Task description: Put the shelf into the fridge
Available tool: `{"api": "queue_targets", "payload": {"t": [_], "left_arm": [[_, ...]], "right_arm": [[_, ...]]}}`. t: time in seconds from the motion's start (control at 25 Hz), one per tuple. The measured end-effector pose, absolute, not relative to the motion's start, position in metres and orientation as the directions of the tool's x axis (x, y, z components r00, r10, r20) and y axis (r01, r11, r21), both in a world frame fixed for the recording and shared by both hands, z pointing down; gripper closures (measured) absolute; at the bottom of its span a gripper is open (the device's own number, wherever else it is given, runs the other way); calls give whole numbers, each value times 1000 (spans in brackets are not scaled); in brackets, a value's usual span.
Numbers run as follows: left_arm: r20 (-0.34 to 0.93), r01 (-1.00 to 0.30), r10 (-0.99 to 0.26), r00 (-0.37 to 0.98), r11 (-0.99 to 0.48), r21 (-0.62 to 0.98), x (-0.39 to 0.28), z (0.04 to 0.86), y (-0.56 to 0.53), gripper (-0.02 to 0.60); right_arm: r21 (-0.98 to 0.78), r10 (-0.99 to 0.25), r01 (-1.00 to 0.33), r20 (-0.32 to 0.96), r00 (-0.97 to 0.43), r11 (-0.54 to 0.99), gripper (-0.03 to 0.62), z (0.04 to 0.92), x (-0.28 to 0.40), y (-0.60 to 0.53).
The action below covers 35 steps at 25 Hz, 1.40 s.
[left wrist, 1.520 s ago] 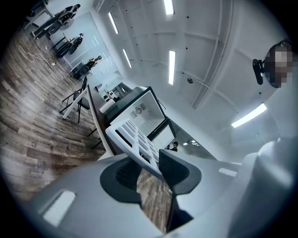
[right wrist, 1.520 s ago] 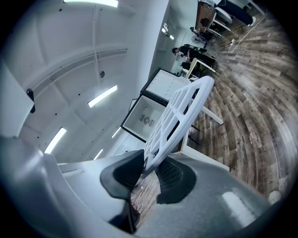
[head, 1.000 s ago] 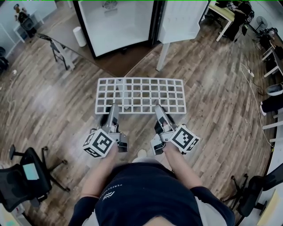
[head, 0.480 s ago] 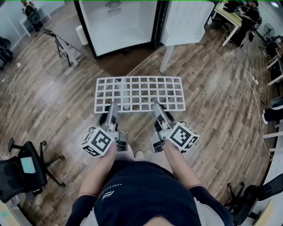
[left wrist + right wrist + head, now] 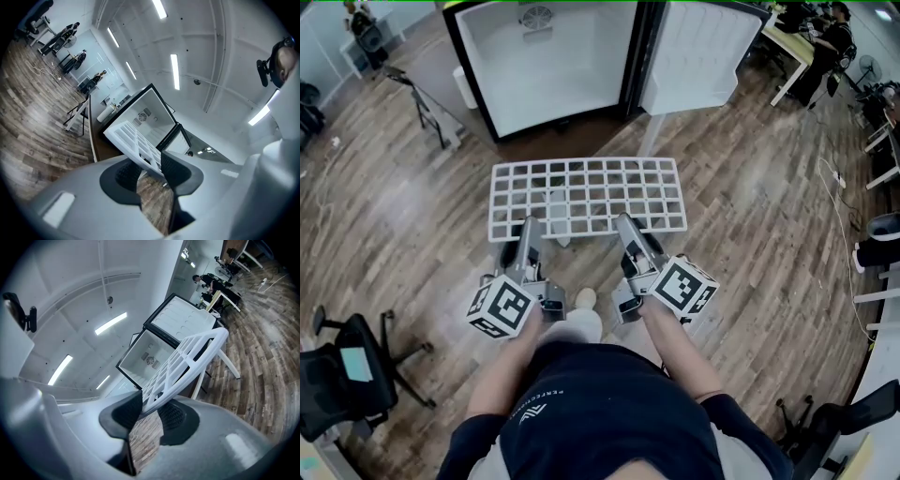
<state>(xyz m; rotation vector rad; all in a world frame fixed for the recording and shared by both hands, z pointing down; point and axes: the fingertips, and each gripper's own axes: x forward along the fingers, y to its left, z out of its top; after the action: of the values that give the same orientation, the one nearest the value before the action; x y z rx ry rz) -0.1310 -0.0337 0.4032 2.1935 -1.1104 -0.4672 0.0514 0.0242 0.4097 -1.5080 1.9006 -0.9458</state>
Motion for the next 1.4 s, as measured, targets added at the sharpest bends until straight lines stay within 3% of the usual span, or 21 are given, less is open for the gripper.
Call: {"api": "queue_targets", "payload": {"t": [0.72, 1.4], "left_arm": [[-90, -614, -837, 540, -465, 638, -103, 336, -174, 440], [-104, -664, -889, 445, -406, 628, -75, 297, -224, 440]], "right_arm": [[-809, -943, -549, -19, -334, 211, 494, 347, 80, -131], [-732, -870, -562, -85, -485, 385, 485, 296, 108, -203]]}}
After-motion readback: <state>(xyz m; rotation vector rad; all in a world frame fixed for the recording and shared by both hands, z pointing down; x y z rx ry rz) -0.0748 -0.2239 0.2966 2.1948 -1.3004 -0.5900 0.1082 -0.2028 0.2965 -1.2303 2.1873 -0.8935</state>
